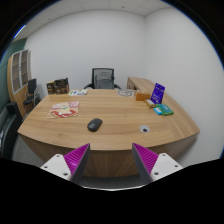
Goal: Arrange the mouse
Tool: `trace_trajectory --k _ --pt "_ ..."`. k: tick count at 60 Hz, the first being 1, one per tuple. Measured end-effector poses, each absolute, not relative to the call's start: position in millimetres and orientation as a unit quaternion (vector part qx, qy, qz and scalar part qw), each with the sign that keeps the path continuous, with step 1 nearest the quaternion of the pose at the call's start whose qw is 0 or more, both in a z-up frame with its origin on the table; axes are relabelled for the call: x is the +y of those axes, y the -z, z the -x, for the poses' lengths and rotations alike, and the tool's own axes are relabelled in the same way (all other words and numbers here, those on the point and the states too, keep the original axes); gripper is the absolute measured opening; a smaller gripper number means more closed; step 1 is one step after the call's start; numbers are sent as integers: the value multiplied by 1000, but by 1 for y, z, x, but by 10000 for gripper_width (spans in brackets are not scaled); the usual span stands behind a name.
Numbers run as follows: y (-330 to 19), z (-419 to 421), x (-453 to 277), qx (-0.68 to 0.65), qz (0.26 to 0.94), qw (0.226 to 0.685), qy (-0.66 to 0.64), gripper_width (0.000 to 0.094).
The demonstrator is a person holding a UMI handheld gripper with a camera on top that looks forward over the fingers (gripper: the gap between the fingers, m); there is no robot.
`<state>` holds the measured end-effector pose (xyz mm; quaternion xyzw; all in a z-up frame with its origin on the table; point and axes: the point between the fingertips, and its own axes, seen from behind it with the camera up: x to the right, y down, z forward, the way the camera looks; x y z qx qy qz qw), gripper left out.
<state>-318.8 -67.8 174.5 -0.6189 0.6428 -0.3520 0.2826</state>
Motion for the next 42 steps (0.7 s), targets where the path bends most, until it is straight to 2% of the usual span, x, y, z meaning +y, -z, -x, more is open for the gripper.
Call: trace_trajectory --k 21,42 --pt "-133 276 8 626 640 300 328 868" --pt "-86 207 33 631 638 300 325 867"
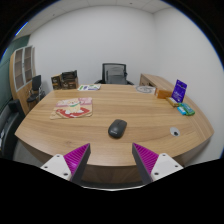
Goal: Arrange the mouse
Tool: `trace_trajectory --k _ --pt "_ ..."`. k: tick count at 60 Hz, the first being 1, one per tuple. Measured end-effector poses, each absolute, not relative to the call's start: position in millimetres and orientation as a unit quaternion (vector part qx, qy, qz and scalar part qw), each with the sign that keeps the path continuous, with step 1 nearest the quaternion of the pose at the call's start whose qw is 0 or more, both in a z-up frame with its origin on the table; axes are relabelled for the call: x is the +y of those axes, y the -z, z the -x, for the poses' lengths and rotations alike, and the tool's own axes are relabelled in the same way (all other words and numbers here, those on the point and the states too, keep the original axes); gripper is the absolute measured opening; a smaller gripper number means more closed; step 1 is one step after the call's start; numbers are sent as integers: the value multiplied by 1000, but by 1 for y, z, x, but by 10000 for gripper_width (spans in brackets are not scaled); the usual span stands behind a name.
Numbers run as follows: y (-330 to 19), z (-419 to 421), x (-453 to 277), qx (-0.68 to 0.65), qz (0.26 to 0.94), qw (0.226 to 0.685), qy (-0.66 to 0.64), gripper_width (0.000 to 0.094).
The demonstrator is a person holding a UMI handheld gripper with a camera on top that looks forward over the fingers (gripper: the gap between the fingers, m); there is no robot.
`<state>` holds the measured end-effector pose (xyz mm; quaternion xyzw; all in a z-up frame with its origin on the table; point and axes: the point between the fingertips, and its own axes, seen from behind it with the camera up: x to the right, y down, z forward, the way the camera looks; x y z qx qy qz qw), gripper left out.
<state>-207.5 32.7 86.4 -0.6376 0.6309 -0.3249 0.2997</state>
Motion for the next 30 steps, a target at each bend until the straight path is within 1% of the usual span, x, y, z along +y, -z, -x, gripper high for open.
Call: trace_trajectory --k 12,20,30 --pt "-53 167 27 641 635 282 325 866" --pt "-29 144 25 648 633 279 318 867" --pt "-8 116 22 657 628 271 317 872"
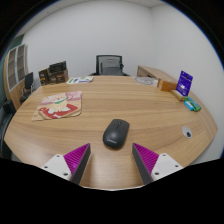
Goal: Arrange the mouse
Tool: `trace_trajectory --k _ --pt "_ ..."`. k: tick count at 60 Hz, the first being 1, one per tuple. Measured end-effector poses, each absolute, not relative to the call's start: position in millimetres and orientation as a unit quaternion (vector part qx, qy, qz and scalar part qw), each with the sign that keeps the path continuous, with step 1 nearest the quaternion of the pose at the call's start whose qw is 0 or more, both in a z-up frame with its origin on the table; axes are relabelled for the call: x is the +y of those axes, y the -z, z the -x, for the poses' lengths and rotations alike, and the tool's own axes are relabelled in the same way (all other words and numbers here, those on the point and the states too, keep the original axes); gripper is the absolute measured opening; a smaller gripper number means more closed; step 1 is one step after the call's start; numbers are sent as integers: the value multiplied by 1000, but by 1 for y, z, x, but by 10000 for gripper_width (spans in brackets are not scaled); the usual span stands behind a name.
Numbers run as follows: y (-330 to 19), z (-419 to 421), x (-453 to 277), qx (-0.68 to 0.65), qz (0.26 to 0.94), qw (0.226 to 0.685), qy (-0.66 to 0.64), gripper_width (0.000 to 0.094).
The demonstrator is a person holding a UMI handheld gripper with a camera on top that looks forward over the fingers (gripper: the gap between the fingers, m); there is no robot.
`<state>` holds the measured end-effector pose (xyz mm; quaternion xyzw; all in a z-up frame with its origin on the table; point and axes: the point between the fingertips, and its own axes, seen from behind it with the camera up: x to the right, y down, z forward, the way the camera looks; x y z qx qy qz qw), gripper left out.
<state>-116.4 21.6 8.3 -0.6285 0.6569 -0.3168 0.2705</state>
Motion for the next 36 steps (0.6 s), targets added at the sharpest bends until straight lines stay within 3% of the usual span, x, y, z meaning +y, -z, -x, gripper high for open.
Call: trace_trajectory --k 36 --pt "16 37 22 666 627 266 304 877"
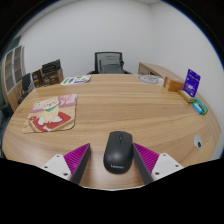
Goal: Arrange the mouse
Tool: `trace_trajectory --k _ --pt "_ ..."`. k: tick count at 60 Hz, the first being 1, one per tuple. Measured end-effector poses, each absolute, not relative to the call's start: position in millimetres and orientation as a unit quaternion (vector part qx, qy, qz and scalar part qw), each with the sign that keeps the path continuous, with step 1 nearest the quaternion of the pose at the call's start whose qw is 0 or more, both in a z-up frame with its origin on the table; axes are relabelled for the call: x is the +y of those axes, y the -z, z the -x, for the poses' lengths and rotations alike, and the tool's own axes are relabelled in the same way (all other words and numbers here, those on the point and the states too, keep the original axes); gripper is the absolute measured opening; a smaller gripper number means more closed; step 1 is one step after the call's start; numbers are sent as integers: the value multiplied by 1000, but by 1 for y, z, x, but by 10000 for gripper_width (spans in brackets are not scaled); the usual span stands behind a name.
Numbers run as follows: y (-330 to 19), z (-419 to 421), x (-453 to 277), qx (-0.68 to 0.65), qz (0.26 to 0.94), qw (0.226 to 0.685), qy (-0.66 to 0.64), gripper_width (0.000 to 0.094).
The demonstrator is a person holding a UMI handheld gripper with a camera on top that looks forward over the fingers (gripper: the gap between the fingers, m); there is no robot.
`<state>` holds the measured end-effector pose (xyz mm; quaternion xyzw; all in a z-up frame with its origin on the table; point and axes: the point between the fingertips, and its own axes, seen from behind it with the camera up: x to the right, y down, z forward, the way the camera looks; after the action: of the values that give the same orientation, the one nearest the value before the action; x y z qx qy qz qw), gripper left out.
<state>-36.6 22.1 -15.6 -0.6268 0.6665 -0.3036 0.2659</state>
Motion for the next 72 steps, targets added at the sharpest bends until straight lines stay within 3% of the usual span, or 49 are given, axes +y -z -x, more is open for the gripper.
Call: trace_trajectory --k 11,17,24,46,54,72 --pt "16 20 28 660 633 271 301 861" --pt "16 16 28 660 633 270 301 749" --pt "17 12 23 661 631 266 307 504" --pt "13 12 21 674 622 251 309 326" --pt "-24 -1 30 666 622 258 320 326" --pt "-130 -83 123 627 625 334 324 327"
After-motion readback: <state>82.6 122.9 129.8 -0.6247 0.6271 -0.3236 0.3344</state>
